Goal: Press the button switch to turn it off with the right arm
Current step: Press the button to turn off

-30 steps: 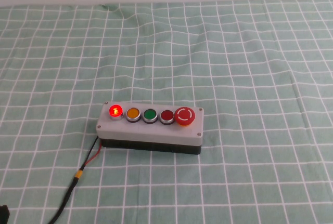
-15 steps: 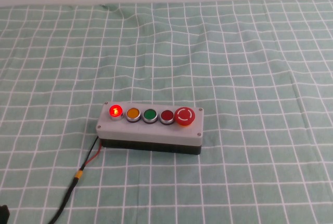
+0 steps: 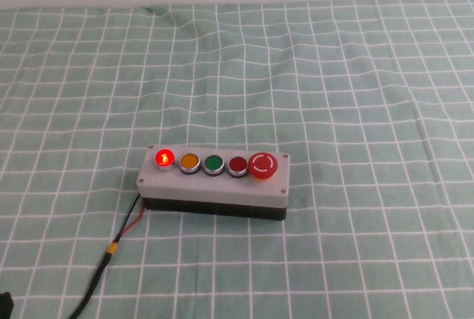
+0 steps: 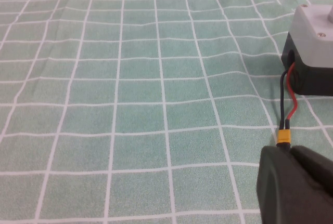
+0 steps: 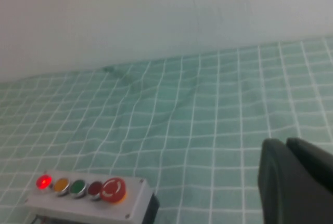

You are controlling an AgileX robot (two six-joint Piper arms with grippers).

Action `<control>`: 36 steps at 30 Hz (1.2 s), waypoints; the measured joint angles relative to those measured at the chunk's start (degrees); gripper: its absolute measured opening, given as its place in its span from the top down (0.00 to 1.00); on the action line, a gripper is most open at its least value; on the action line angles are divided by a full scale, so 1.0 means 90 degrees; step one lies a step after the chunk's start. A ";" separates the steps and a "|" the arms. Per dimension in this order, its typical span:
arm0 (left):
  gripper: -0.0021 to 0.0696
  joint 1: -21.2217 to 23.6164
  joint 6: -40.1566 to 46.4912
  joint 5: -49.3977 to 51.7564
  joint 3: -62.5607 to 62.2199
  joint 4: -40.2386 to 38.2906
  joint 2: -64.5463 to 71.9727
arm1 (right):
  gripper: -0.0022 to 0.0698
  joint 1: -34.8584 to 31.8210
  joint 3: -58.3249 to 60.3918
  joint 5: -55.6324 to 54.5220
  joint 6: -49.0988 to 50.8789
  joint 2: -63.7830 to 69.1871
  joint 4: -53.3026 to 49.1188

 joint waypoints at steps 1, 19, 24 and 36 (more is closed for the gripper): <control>0.98 0.0000 0.0000 0.0000 0.0000 0.0000 0.0000 | 0.99 0.0000 0.0000 0.0056 -0.0043 0.0123 0.0228; 0.98 0.0000 0.0000 0.0000 0.0000 0.0000 0.0000 | 0.99 0.0000 -0.1629 0.1406 -0.3080 0.3934 0.1666; 0.98 0.0000 0.0000 0.0000 0.0000 0.0000 0.0000 | 0.99 0.0353 -0.2647 0.1709 -0.3080 0.5162 0.1666; 0.98 0.0000 0.0000 0.0000 0.0000 0.0000 0.0000 | 0.99 0.2623 -0.5798 0.2447 -0.1842 0.8011 -0.0334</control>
